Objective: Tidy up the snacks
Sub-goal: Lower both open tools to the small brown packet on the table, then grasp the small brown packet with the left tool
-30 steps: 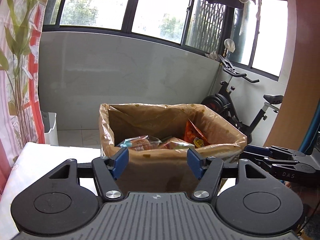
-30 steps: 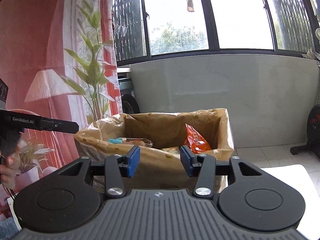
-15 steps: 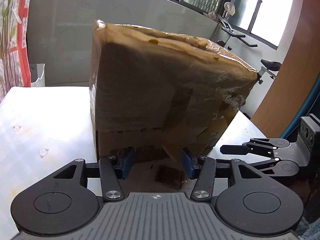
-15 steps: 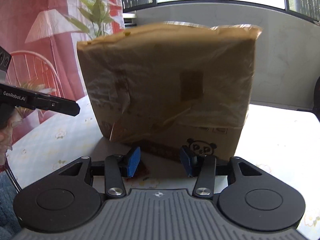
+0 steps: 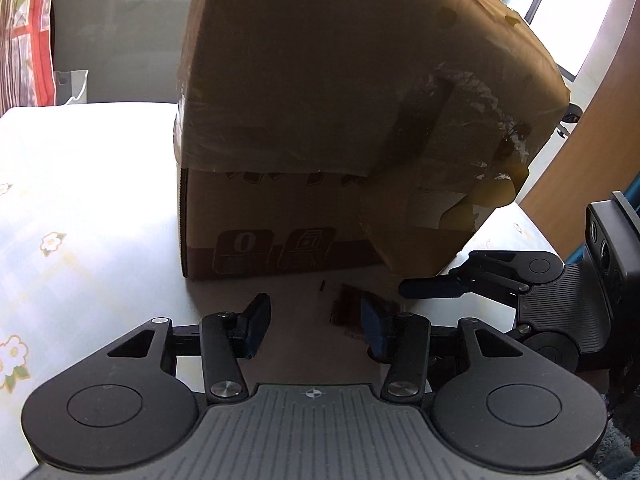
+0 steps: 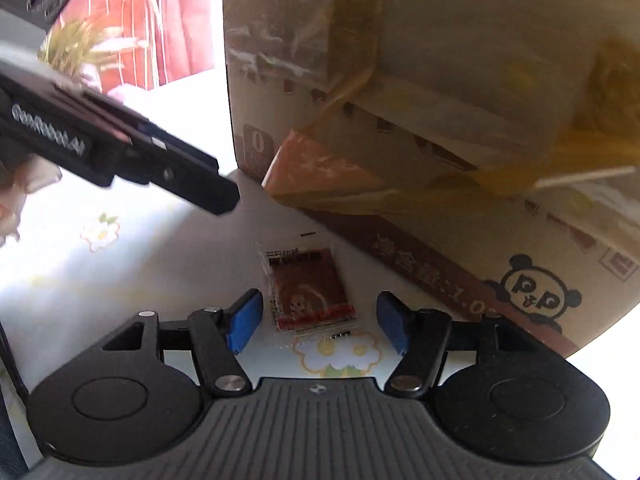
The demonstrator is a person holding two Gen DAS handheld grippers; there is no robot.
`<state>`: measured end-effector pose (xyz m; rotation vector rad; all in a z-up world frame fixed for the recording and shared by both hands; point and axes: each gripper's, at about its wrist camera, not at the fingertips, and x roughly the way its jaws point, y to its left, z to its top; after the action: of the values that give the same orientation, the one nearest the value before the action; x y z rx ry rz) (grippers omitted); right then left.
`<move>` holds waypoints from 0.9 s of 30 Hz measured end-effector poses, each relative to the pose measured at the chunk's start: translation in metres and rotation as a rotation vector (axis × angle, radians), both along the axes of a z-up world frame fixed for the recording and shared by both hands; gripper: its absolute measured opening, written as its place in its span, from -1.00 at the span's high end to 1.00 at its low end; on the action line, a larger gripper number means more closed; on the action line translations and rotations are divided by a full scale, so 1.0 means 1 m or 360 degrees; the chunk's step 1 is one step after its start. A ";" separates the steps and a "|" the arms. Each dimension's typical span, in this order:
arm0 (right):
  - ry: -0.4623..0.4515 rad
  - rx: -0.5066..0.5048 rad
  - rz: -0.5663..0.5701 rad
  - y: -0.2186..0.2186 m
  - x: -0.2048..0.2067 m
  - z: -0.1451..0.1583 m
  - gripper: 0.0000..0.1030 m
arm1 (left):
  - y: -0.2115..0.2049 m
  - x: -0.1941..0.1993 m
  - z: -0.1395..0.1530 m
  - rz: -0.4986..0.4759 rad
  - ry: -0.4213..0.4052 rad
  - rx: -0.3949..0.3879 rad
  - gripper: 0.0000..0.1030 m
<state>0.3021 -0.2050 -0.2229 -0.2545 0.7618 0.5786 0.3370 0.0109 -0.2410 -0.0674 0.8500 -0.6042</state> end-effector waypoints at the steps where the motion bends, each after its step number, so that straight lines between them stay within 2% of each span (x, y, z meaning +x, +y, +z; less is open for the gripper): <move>1: 0.0020 0.0028 -0.0010 -0.003 0.000 -0.002 -0.28 | -0.002 0.001 -0.001 -0.0008 0.0008 -0.0001 -0.01; 2: 0.0027 0.0045 -0.0015 -0.005 0.000 -0.003 -0.22 | -0.004 0.000 -0.004 -0.0015 0.0015 -0.0003 -0.01; 3: 0.0018 0.0050 -0.0011 -0.007 -0.002 -0.003 -0.03 | -0.006 0.001 -0.005 -0.0021 0.0023 -0.0006 -0.01; 9: 0.0005 0.0108 -0.0017 -0.018 -0.005 -0.004 0.11 | -0.013 0.007 -0.014 -0.0020 0.0070 -0.0027 -0.01; 18: 0.0044 0.0342 -0.0099 -0.054 -0.017 -0.005 0.12 | -0.024 0.010 -0.029 -0.0014 0.0161 -0.0106 0.02; 27: 0.0036 0.0430 -0.0120 -0.070 -0.023 -0.009 0.12 | -0.027 0.011 -0.035 0.0038 0.0235 -0.0226 0.02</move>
<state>0.2791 -0.2748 -0.2323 0.0302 0.7033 0.6067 0.3476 -0.0157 -0.2757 -0.2536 0.9469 -0.6427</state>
